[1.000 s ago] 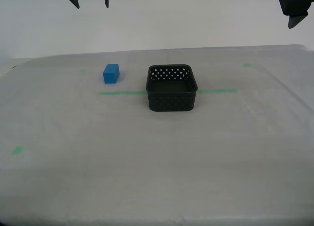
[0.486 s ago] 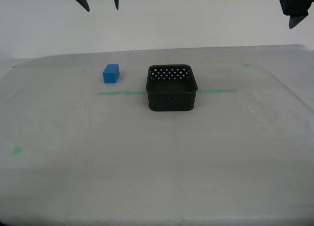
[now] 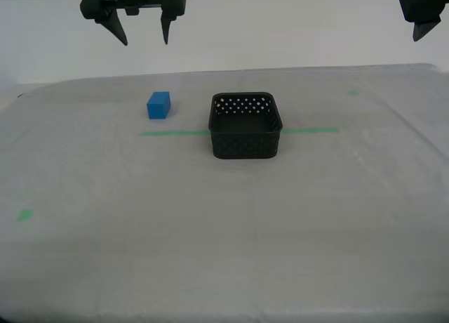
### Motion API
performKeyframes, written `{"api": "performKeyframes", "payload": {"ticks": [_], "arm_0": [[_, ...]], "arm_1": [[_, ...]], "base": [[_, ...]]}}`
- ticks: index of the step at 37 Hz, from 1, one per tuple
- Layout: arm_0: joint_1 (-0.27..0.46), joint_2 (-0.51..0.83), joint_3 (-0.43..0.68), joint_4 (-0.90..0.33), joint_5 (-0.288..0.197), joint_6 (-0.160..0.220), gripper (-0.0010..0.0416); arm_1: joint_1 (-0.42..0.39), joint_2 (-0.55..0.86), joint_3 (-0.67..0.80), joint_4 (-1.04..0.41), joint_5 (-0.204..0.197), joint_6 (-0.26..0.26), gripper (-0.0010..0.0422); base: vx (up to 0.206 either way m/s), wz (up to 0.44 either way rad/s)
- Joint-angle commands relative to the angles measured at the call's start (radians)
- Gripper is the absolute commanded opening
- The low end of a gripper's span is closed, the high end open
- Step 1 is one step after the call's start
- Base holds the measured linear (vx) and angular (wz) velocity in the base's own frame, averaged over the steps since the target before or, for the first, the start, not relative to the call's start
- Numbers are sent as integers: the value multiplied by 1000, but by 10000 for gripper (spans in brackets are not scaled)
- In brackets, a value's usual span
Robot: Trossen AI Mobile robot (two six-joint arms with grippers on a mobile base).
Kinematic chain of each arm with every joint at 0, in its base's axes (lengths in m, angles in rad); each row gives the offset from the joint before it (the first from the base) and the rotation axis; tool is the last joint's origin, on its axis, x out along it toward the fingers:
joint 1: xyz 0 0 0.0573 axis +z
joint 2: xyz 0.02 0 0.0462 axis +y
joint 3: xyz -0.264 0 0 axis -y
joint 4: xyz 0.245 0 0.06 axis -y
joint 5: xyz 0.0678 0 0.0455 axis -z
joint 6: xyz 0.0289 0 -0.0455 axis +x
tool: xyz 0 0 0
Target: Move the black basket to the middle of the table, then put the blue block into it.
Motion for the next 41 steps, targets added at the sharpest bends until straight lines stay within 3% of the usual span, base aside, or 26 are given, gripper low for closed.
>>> {"api": "performKeyframes", "payload": {"ticks": [1, 41], "arm_0": [[1, 0, 0, 0, 2, 0, 399], [0, 0, 0, 0, 2, 0, 399]], "arm_1": [[0, 0, -17, 31, 3, -1, 401], [17, 0, -134, 217, 5, 51, 401]], "base": [[0, 0], [0, 0]]}}
